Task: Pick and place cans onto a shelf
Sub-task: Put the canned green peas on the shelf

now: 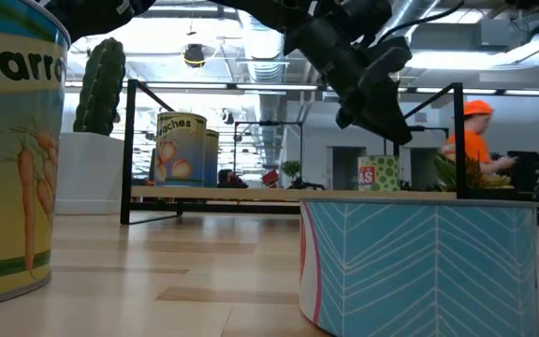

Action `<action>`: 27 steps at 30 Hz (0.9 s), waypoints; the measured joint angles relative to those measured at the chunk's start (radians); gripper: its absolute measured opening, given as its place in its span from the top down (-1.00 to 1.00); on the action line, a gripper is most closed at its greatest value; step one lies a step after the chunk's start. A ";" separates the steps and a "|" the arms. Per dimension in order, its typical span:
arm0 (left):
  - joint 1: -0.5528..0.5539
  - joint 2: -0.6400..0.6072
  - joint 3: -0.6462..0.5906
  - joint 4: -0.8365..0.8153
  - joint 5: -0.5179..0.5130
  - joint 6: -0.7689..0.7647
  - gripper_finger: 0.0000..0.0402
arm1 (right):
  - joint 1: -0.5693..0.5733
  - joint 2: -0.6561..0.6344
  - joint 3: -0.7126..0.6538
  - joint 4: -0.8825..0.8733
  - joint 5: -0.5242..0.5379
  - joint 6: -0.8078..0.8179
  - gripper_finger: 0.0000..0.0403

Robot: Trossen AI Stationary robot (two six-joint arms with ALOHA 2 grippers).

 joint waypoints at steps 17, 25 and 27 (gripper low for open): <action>0.025 0.002 -0.049 0.020 -0.080 0.040 0.74 | 0.000 0.000 0.000 0.000 0.000 -0.002 0.55; 0.033 0.002 -0.049 0.020 -0.113 0.052 0.74 | 0.000 0.000 0.000 0.001 0.000 -0.003 0.55; 0.036 0.002 -0.049 0.021 -0.115 0.052 0.74 | 0.000 0.000 0.000 0.003 0.000 -0.003 0.55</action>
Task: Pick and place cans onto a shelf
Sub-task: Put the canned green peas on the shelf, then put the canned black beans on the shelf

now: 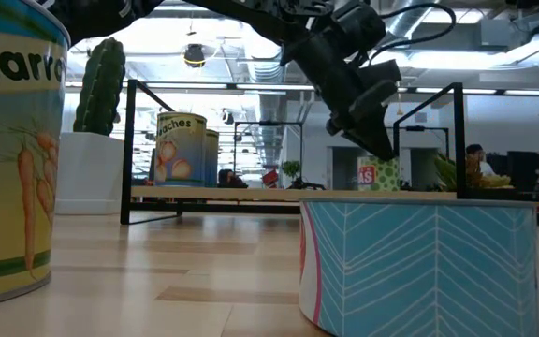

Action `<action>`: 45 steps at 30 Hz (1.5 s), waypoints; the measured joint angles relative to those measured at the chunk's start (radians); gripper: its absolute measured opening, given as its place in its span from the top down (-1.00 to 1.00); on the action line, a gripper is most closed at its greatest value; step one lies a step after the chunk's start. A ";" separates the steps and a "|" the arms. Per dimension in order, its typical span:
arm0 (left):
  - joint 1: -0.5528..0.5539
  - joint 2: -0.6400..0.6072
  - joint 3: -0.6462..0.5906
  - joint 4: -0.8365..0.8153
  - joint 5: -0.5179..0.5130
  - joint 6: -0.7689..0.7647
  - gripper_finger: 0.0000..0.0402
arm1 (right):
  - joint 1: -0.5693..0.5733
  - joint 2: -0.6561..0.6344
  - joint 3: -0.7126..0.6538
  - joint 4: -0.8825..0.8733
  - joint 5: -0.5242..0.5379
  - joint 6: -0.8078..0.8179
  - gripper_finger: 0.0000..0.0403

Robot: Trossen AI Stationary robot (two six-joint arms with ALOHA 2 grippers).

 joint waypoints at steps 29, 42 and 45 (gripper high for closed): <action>-0.152 -0.107 0.154 -0.833 0.070 -0.126 0.74 | 0.101 0.000 -0.011 -0.285 -0.068 0.172 0.55; -0.294 -0.331 0.016 -0.925 -0.064 -0.234 0.74 | 0.304 0.001 -0.223 -0.137 -0.078 0.368 0.55; -0.323 -0.444 -0.091 -0.934 -0.193 -0.332 0.74 | 0.284 0.000 -0.238 -0.118 -0.034 0.364 0.55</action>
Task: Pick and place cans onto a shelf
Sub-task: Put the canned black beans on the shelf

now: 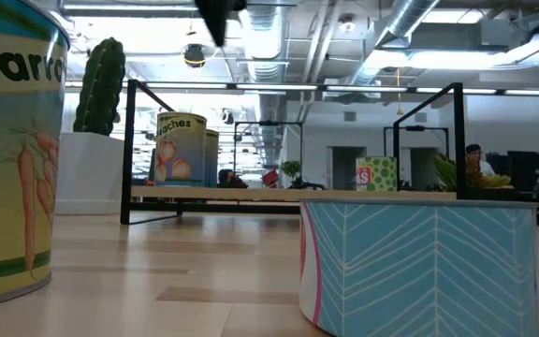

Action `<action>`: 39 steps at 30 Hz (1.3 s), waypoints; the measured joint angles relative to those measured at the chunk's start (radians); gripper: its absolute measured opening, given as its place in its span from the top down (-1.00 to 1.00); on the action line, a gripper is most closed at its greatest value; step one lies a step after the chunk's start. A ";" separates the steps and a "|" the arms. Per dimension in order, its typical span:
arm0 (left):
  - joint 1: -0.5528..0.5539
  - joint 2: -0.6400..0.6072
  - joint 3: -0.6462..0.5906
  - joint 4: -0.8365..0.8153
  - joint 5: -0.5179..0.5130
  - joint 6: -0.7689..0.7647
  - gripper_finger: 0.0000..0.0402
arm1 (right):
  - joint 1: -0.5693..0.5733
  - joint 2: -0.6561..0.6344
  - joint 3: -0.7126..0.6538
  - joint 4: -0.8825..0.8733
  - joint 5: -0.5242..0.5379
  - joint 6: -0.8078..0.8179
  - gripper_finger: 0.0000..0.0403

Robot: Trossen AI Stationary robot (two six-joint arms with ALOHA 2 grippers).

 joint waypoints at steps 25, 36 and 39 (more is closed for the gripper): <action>-0.173 -0.594 -0.843 0.441 -0.184 -0.586 0.74 | -0.024 0.000 -0.174 0.140 -0.106 -0.033 0.53; -0.173 -0.590 -0.844 0.448 -0.198 -0.585 0.74 | -0.043 0.000 -0.274 0.285 -0.094 -0.031 0.00; -0.173 -0.590 -0.844 0.448 -0.198 -0.585 0.74 | -0.044 0.000 -0.297 0.287 -0.097 -0.026 -0.11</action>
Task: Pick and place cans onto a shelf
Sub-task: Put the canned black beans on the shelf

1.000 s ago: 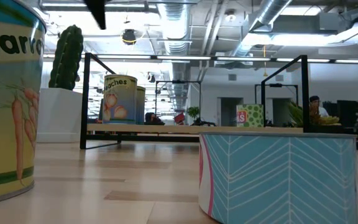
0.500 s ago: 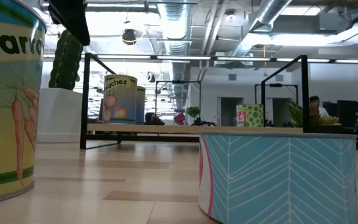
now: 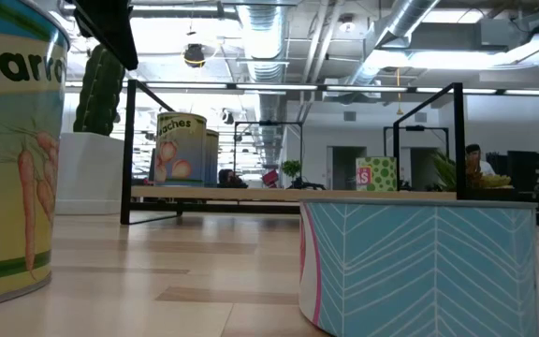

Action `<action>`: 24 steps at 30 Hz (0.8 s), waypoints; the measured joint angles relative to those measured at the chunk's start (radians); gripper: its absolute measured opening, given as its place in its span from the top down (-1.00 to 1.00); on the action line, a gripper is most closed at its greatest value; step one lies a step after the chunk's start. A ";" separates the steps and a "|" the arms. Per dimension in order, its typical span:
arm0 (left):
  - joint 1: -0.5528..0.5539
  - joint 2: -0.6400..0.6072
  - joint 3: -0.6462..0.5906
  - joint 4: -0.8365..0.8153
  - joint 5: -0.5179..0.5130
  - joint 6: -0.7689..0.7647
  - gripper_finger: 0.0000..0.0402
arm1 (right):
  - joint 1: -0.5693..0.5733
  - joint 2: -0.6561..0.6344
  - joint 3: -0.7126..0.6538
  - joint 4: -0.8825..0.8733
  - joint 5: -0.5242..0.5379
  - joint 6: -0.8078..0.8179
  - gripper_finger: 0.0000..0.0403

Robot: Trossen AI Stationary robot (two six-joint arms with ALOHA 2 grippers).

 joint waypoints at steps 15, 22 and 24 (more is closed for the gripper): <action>0.000 0.000 0.000 0.000 -0.029 0.000 0.74 | 0.000 -0.002 -0.052 0.050 -0.021 0.211 0.24; 0.000 0.000 0.000 0.000 -0.055 0.010 0.74 | 0.000 -0.002 -0.051 0.079 -0.018 0.312 0.88; 0.000 0.000 0.000 0.000 -0.056 0.022 0.74 | 0.000 -0.002 -0.045 0.090 -0.015 0.316 0.94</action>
